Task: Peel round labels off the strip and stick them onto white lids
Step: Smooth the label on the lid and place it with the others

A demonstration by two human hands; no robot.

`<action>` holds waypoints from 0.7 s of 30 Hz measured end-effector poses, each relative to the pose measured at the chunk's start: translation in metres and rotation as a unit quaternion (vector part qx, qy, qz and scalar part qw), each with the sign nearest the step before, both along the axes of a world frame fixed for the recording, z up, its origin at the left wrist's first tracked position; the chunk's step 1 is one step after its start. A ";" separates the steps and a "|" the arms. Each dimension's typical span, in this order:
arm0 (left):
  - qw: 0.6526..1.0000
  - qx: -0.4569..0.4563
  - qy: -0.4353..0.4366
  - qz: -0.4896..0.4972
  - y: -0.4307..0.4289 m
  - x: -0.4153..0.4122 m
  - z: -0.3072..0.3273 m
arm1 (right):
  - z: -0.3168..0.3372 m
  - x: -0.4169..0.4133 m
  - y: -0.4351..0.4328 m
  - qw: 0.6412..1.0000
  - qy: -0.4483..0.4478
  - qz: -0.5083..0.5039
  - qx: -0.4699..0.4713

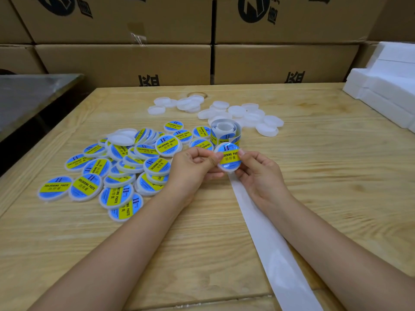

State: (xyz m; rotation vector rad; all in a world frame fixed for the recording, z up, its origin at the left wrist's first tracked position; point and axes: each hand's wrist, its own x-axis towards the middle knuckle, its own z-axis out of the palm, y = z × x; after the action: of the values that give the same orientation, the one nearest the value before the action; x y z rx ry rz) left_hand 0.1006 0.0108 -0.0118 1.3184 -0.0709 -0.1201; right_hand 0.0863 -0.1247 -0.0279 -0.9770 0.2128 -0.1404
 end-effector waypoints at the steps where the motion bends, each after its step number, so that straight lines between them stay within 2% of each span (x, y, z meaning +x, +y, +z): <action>1: 1.000 0.001 0.000 0.000 0.000 0.000 0.000 | 0.000 0.000 0.000 1.000 -0.002 -0.002 -0.001; 9: 1.000 0.004 0.005 0.004 -0.002 -0.001 0.000 | -0.003 0.000 0.003 0.998 -0.013 -0.044 -0.053; 13: 1.000 0.005 0.007 0.005 -0.003 -0.001 0.000 | -0.007 -0.001 0.001 0.987 -0.039 -0.079 -0.133; 17: 1.000 -0.014 0.023 0.001 -0.006 -0.002 0.000 | -0.009 -0.002 0.001 0.953 -0.088 -0.123 -0.264; 21: 0.999 -0.019 0.037 -0.004 -0.006 -0.002 -0.002 | -0.010 -0.003 0.003 0.936 -0.097 -0.135 -0.310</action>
State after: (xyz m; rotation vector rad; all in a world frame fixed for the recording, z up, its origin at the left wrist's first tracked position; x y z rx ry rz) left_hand 0.0984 0.0043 -0.0135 1.2748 -0.0152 -0.1726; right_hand 0.0829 -0.1214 -0.0377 -1.5505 0.1198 -0.5802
